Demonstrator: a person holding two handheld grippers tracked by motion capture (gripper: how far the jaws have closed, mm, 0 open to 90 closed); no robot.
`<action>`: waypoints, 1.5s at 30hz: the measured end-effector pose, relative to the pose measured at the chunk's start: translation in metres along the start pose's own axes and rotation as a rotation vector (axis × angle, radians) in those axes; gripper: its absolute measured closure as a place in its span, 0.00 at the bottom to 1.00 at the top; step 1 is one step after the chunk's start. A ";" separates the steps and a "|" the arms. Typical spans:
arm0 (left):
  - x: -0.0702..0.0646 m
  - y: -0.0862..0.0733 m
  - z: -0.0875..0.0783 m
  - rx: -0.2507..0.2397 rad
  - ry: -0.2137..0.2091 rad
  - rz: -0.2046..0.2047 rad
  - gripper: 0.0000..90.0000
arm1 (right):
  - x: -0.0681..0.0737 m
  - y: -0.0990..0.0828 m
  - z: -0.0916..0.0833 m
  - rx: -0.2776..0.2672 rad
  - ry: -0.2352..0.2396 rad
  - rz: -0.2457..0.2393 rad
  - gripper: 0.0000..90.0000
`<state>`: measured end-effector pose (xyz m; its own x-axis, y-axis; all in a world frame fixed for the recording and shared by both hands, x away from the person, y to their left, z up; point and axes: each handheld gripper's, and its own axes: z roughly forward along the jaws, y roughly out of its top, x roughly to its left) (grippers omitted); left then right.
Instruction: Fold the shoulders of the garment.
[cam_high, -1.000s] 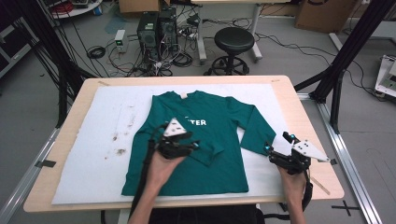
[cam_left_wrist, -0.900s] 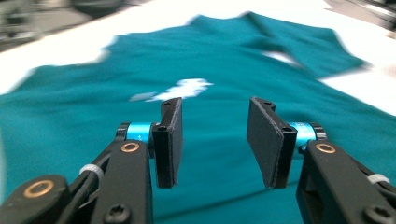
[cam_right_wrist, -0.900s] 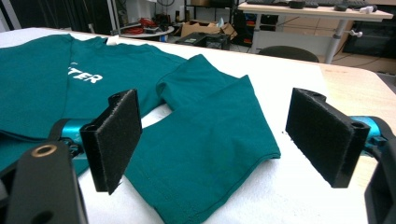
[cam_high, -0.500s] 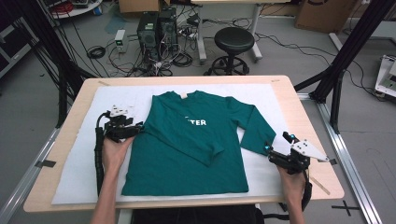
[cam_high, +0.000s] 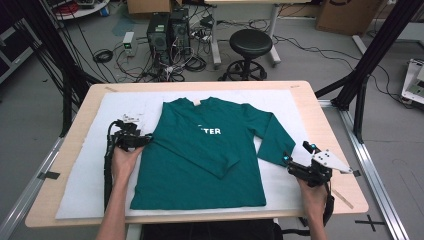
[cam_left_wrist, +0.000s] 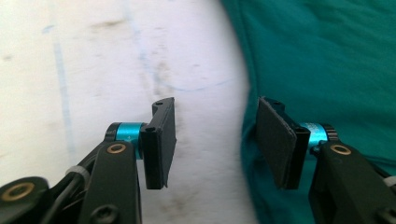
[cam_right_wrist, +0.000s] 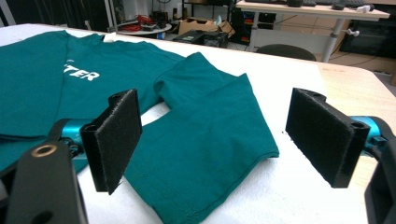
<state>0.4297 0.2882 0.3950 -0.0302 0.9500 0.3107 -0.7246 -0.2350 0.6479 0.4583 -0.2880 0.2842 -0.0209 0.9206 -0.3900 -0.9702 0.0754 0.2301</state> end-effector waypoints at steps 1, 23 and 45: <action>0.002 0.000 -0.001 0.005 0.021 0.002 0.55 | 0.000 0.000 0.000 -0.001 0.001 0.002 0.20; -0.014 0.090 0.056 -0.049 -0.132 -0.022 0.59 | 0.000 0.000 0.001 0.005 -0.004 0.001 0.20; 0.006 0.090 0.042 -0.027 -0.030 0.044 0.49 | -0.002 0.000 0.000 0.001 0.000 0.023 0.20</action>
<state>0.3929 0.2642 0.4843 -0.0419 0.9323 0.3592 -0.7414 -0.2701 0.6144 0.4583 -0.2898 0.2847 -0.0428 0.9220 -0.3847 -0.9694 0.0548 0.2393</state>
